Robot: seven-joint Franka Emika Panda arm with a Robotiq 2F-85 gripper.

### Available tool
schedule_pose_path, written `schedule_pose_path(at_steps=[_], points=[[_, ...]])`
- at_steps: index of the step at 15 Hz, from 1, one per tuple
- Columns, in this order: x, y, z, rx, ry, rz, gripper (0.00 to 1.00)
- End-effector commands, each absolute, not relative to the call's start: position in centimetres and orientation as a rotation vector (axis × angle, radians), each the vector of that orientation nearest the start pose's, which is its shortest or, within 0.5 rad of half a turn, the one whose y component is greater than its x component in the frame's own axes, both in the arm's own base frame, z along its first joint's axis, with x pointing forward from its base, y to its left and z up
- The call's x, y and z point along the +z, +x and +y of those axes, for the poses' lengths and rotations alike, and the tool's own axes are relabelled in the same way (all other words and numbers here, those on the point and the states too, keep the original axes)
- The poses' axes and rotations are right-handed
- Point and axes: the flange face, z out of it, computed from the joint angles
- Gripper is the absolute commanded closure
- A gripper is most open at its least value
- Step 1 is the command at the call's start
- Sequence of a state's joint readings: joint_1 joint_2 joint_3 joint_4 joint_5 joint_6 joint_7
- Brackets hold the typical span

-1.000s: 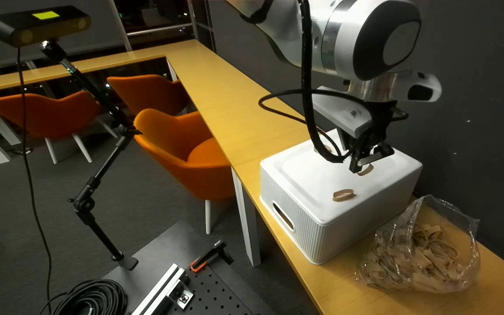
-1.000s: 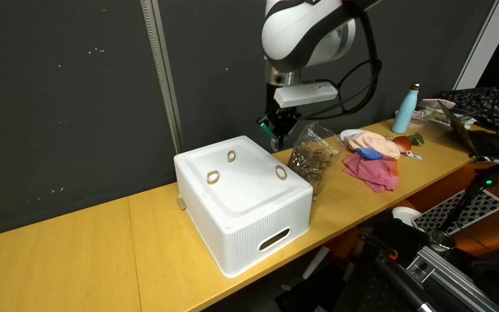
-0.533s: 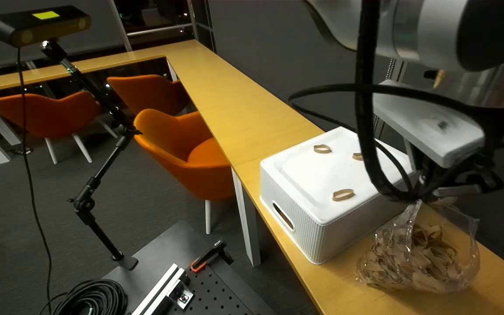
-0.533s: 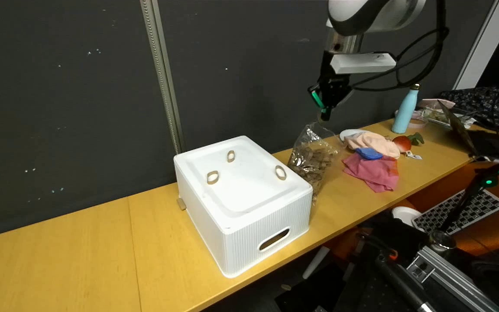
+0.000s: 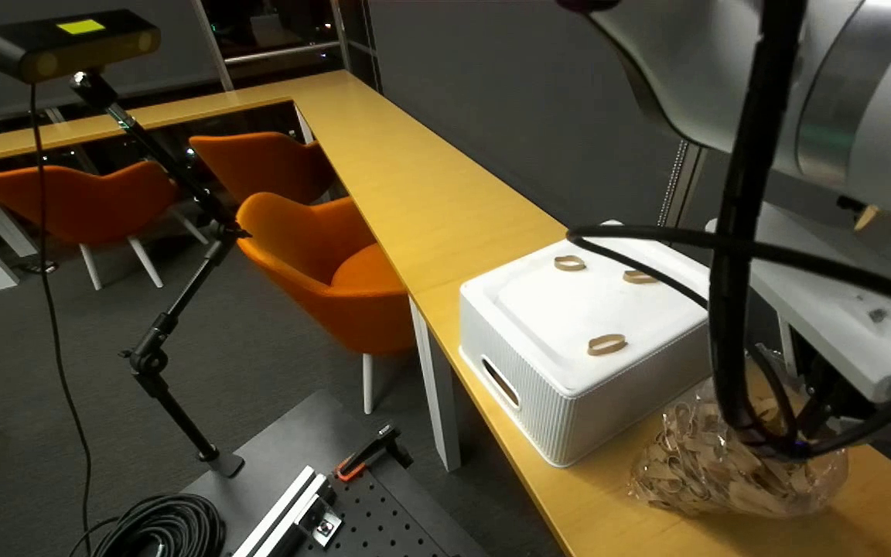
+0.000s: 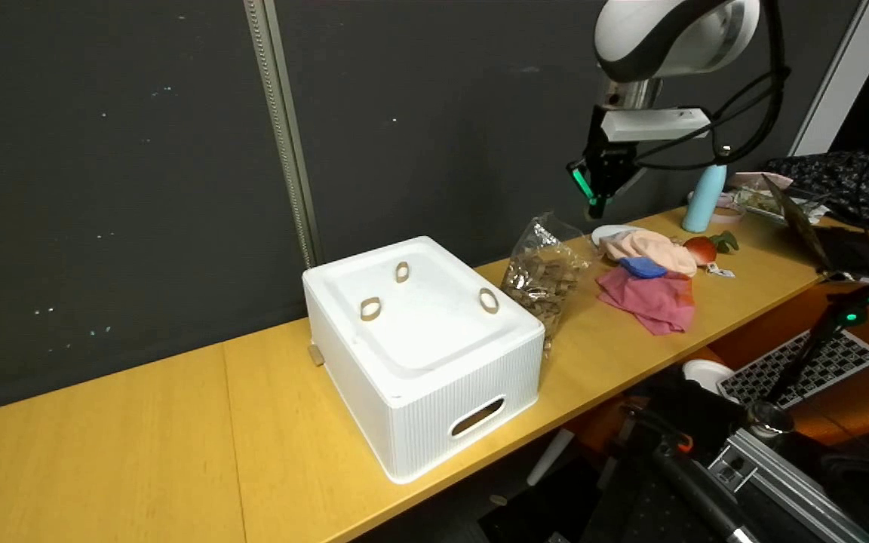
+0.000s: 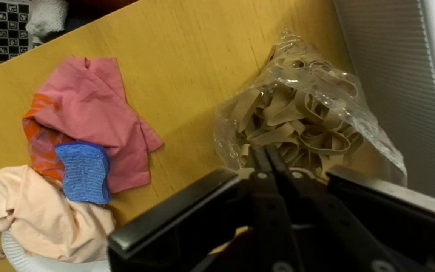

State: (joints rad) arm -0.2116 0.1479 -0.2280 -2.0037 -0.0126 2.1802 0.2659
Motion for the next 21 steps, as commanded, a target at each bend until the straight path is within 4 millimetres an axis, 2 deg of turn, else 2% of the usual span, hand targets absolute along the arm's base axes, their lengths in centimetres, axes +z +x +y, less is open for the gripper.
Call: schedule_pose_path(at_steps=[1, 3, 4, 5, 6, 12, 15, 19, 21], points=[[37.0, 53.9, -25.0, -0.012, -2.984, 1.097, 0.99], [36.5, 54.1, -24.9, 0.003, -2.988, 1.093, 0.99], [36.5, 54.1, -24.8, 0.001, -2.989, 1.09, 0.72], [36.6, 54.1, -24.7, -0.001, -2.994, 1.082, 0.71], [36.8, 54.1, -24.6, -0.014, -2.993, 1.074, 0.66], [37.1, 54.8, -23.7, -0.048, -2.998, 1.048, 0.22], [38.5, 55.9, -20.8, -0.087, -3.026, 0.953, 0.01], [42.0, 60.0, -14.7, -0.181, -3.073, 0.78, 0.0], [42.4, 62.8, -12.5, -0.213, -3.086, 0.704, 0.0]])
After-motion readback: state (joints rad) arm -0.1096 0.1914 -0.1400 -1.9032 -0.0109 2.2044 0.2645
